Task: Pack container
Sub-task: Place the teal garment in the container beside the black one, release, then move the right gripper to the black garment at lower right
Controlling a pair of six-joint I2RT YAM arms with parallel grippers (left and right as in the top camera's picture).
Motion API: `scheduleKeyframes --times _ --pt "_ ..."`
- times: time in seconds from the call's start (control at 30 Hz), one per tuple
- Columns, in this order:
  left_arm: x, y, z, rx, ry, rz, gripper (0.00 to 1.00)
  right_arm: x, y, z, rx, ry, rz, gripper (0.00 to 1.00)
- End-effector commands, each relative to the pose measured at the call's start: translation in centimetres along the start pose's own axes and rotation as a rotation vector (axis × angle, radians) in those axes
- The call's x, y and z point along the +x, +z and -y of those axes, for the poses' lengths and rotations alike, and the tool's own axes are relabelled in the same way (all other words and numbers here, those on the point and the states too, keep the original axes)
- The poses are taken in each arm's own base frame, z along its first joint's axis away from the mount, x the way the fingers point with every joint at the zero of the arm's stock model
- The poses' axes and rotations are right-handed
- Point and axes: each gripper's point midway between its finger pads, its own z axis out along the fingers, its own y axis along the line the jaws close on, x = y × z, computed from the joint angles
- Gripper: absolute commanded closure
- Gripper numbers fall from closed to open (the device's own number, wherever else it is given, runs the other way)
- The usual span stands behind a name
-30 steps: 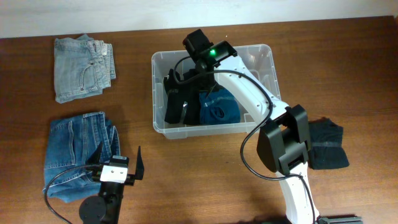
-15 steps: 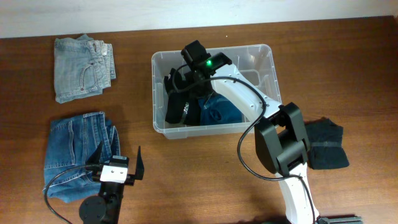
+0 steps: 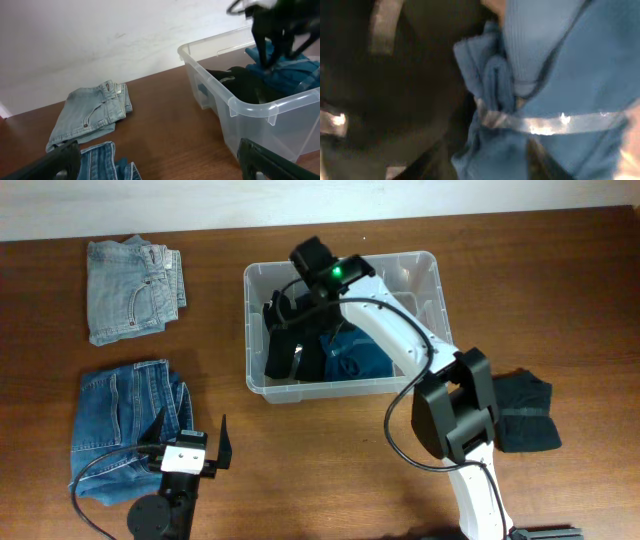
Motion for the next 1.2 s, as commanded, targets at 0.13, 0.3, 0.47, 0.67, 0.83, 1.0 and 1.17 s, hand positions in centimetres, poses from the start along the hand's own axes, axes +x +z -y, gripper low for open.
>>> scheduleKeyframes --times 0.13,0.3,0.47,0.67,0.83,1.0,1.17 --pt "0.2 0.0 -0.2 -0.011 0.015 -0.002 0.01 -3.1 -12.7 5.0 0.189 0.014 0.176 0.31" --pt "0.2 0.0 -0.2 -0.011 0.015 -0.002 0.01 -1.3 -18.2 9.6 0.324 0.040 0.169 0.16" --pt "0.2 0.0 -0.2 -0.011 0.015 -0.002 0.01 -0.9 -22.1 11.8 0.304 0.072 0.221 0.02" --pt "0.2 0.0 -0.2 -0.011 0.015 -0.002 0.00 1.5 -27.2 15.9 0.317 0.123 0.282 0.02" --pt "0.2 0.0 -0.2 -0.011 0.015 -0.002 0.01 6.7 -29.4 23.1 0.387 0.331 0.248 0.01" --pt "0.2 0.0 -0.2 -0.011 0.015 -0.002 0.01 13.2 -28.3 30.2 0.430 0.695 0.139 0.01" --pt "0.2 0.0 -0.2 -0.011 0.015 -0.002 0.01 17.3 -23.5 32.7 0.282 0.921 -0.036 0.01"
